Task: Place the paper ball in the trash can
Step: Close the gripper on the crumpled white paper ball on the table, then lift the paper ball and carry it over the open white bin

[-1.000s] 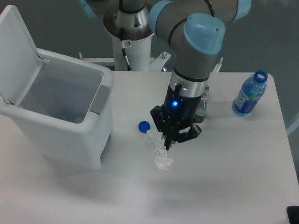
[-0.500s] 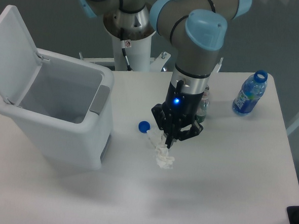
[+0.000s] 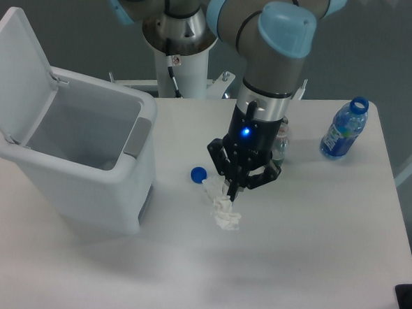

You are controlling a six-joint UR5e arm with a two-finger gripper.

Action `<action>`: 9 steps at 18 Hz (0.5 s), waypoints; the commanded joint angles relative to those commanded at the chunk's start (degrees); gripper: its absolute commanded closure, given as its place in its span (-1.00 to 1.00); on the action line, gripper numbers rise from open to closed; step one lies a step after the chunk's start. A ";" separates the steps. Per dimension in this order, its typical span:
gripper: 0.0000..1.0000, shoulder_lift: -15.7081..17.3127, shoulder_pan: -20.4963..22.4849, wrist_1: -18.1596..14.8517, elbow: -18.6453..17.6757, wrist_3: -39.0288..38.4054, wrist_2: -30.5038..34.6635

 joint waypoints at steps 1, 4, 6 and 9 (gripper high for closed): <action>1.00 0.61 0.00 0.00 -0.09 -1.31 -0.35; 1.00 3.24 -0.26 0.09 0.18 -6.14 -0.36; 1.00 5.79 -0.52 0.00 0.09 -9.31 -0.36; 1.00 9.66 -1.31 -0.09 -0.61 -13.71 -0.36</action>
